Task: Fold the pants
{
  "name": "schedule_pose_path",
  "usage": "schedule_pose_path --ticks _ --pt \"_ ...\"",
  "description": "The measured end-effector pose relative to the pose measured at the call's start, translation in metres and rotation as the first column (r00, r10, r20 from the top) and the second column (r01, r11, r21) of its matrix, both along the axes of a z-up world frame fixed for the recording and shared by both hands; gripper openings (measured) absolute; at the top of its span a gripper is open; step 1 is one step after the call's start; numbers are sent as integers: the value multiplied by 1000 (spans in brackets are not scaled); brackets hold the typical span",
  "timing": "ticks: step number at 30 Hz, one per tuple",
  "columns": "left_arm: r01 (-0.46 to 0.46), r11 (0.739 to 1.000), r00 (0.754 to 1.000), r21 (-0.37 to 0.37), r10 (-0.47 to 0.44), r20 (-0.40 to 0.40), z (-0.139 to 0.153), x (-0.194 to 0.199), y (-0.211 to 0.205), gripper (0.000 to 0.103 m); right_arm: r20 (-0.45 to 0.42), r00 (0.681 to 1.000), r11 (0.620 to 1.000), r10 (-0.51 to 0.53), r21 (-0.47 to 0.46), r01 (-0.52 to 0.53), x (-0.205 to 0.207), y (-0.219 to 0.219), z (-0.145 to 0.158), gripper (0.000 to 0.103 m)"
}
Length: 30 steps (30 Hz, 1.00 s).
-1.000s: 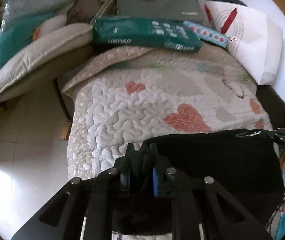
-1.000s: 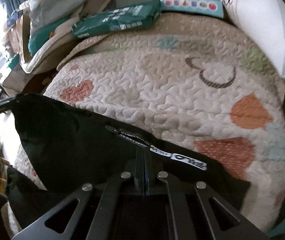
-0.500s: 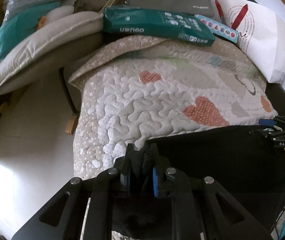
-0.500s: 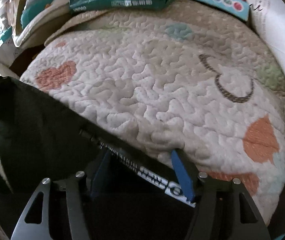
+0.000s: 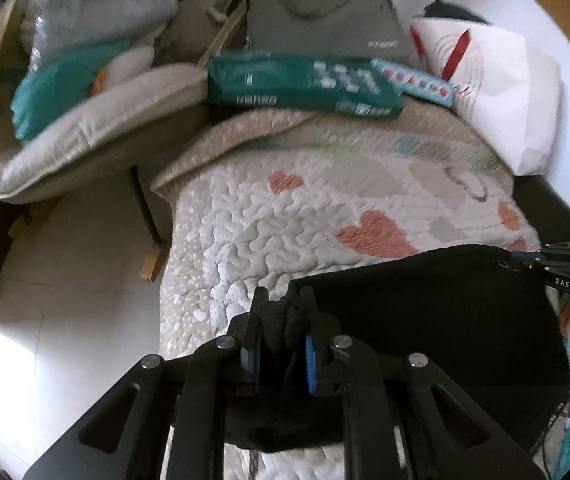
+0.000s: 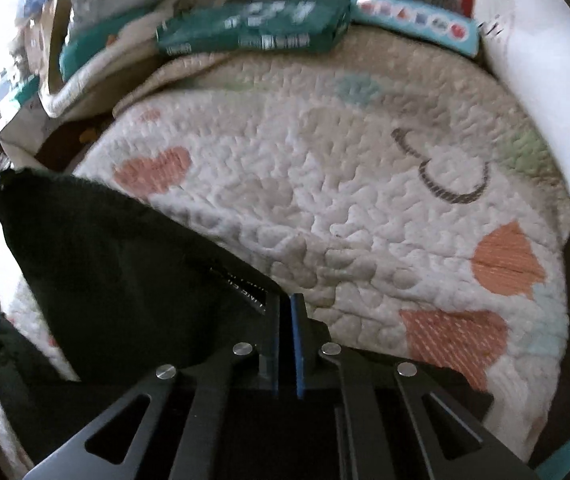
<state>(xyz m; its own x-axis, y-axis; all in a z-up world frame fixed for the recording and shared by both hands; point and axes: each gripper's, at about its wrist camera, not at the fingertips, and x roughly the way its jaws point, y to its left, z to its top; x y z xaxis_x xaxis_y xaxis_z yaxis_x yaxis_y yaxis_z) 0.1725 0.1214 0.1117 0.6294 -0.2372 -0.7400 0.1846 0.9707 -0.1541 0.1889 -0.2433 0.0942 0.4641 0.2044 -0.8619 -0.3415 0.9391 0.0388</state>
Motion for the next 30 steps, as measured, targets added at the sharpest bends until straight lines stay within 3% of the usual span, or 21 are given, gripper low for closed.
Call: schedule_pose_path --ticks 6,11,16,24,28,30 --pt "18 1000 997 -14 -17 81 45 -67 0 15 43 999 1000 -7 -11 8 -69 2 50 4" --pt "39 999 993 -6 -39 110 56 -141 -4 15 21 1000 999 -9 -33 10 -141 1 59 4" --pt "31 999 998 -22 -30 53 29 -195 -1 15 -76 997 998 -19 -63 15 -207 6 36 4" --pt "36 994 995 99 -26 -98 -38 -246 -4 24 -272 962 990 -10 -141 -30 -264 27 -22 5" --pt "49 993 993 104 -38 -110 -40 -267 9 37 -315 948 992 -50 -128 10 -265 22 -28 14" --pt "33 996 995 87 -25 -93 -33 -272 19 42 -300 951 991 -74 -126 37 -265 16 -22 28"
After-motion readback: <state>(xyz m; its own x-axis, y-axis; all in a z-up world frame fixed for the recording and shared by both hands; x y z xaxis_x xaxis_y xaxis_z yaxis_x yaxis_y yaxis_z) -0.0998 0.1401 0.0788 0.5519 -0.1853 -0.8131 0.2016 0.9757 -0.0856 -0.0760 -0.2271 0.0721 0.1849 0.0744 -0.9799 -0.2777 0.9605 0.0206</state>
